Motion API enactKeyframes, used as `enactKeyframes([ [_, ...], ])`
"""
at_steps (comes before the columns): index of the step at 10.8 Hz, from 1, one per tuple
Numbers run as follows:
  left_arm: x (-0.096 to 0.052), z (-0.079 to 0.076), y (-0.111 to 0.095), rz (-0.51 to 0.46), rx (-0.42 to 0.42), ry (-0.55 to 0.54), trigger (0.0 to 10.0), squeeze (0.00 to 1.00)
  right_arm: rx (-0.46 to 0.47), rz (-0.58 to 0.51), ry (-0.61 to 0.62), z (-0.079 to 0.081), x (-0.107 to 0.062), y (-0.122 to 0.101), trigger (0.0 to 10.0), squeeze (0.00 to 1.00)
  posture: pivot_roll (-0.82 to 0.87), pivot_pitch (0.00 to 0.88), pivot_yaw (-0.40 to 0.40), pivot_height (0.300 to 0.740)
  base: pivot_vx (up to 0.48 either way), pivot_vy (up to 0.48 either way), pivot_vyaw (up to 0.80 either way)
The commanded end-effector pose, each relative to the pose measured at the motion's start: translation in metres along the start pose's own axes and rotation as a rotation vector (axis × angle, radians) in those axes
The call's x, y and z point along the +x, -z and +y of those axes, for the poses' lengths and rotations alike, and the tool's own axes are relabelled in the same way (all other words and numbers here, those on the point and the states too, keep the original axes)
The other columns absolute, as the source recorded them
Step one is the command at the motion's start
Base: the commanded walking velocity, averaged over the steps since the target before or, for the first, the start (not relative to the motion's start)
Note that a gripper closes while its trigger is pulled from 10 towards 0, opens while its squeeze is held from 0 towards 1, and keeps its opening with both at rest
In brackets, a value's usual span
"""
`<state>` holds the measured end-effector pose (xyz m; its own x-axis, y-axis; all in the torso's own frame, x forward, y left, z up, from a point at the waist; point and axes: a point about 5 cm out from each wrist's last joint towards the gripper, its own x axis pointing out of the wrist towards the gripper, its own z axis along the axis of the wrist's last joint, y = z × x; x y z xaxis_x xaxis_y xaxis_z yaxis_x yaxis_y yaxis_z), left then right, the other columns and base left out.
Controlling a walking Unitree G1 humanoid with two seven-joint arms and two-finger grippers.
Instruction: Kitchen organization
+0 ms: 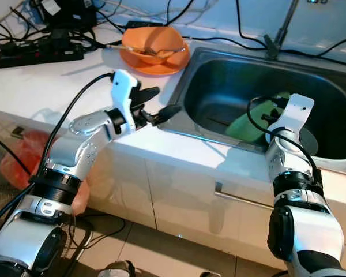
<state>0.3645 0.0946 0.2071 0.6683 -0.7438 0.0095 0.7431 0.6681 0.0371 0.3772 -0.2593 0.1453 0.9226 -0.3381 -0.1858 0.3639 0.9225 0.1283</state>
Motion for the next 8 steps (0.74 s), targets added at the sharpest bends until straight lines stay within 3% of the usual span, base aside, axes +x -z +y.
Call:
enactKeyframes([
  [1, 0.003, 0.001, -0.005, -0.013, 0.017, 0.005, 10.0, 0.00, -0.014, 0.149, 0.029, -0.010, -0.007, 0.039, 10.0, 1.00, 0.17, 0.132, 0.025, 0.740, 0.000, 0.000, 0.00],
  [6, -0.004, 0.011, -0.005, -0.035, 0.013, -0.054, 10.0, 0.00, -0.038, 0.116, 0.006, -0.009, -0.005, 0.032, 10.0, 1.00, 0.17, 0.127, 0.013, 0.740, 0.000, 0.000, 0.00],
  [8, -0.016, 0.022, -0.006, -0.080, 0.031, -0.176, 10.0, 0.00, -0.072, 0.022, -0.053, -0.002, -0.003, 0.012, 10.0, 1.00, 0.16, 0.112, 0.014, 0.740, 0.000, 0.000, 0.00],
])
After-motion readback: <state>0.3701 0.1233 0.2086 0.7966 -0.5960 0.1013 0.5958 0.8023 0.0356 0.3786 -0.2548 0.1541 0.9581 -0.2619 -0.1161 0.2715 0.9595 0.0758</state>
